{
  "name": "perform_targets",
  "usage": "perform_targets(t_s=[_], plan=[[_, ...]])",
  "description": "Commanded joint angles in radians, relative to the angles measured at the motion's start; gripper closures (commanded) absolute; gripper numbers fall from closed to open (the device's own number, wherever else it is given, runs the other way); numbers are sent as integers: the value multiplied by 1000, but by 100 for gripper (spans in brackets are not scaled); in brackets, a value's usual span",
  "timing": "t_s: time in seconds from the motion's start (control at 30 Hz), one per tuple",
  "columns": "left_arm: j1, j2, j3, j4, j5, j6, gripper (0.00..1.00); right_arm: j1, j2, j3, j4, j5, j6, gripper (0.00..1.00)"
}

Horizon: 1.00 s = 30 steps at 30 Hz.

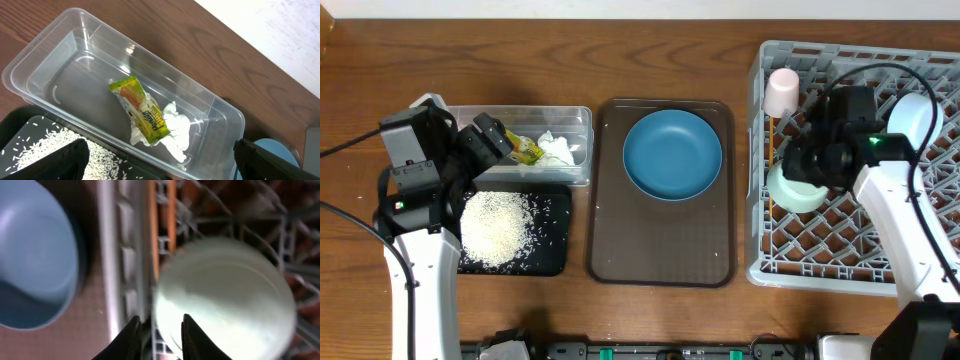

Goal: Sort waste into correct bins and load items into the dishwasher rack
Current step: 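Release the green bowl upright in the rack and raise right gripper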

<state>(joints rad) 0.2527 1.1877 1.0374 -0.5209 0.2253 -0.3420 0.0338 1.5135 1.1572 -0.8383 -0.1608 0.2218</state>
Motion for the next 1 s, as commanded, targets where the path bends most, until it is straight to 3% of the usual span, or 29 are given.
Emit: perform_targets(t_s=[0.0,0.23,0.6,0.8,0.97], plan=[[4,4,-3,-2,-10,9,5,34,-20,20,32,-15,10,73],[4,4,-3,-2,-10,9,5,91,24,19,104,26,9,65],[4,4,-3,-2,-10,9,5,155,175,19,165,45,9,65],[4,4,-3,-2,-10,9,5,176,163,19,137,49,9,78],[4,4,-3,-2,-10,9,5,181,147,19,88,59,9,82]])
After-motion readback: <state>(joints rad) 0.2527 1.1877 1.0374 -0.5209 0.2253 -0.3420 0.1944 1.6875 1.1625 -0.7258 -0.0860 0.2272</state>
